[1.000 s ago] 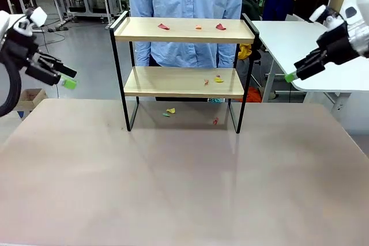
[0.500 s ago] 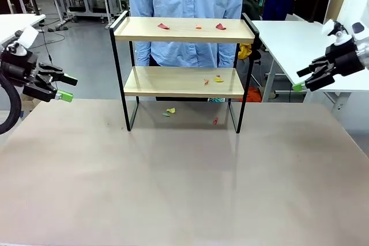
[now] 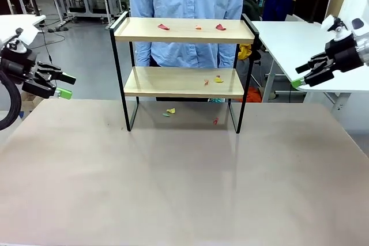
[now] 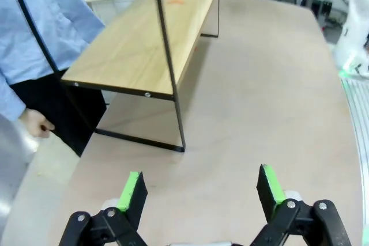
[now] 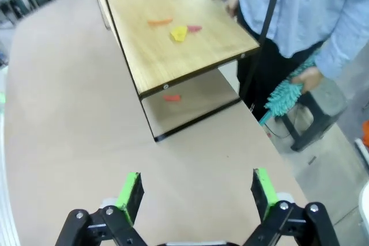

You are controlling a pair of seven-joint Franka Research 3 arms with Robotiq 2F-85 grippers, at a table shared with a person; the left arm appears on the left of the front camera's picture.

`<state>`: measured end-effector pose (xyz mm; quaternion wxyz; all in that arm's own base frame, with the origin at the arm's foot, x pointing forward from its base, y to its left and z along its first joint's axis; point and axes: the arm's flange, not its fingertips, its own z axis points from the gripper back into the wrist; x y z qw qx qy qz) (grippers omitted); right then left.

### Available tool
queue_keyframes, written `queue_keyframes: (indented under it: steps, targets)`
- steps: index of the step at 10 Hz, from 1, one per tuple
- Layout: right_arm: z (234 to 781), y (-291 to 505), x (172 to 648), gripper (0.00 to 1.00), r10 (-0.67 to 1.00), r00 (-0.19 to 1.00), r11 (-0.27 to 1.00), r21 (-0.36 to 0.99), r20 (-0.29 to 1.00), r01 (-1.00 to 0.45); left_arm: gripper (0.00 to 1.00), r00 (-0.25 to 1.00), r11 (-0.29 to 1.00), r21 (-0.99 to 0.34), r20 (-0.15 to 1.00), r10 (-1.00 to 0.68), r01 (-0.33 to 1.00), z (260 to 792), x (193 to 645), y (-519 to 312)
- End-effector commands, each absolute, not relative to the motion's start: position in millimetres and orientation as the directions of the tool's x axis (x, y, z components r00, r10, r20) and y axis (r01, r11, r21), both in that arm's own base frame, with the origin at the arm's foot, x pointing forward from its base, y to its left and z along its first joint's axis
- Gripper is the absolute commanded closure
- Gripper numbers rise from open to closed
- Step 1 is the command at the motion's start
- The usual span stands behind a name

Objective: Clean the shelf.
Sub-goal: Pick up the Duster handed by the human.

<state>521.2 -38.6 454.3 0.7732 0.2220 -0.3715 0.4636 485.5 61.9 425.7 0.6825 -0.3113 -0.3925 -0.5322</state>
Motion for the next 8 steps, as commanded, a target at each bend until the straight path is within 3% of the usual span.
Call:
queue_keyframes:
  steps: [1,4,8]
  targets:
    - [432,-80,571,0.00,0.414,0.243,0.374,0.080,0.877,-0.924,0.00,0.145,0.205,-0.072,0.918,-0.369,0.976,407,524,90]
    - [390,-120,604,0.00,0.264,0.127,0.283,0.049,0.956,-0.958,0.00,0.082,0.079,-0.066,0.974,-0.210,0.995,372,551,116]
    - [354,-153,603,0.00,0.152,0.085,0.287,0.038,0.985,-0.957,0.00,-0.033,-0.004,0.033,0.998,-0.047,0.999,340,560,125]
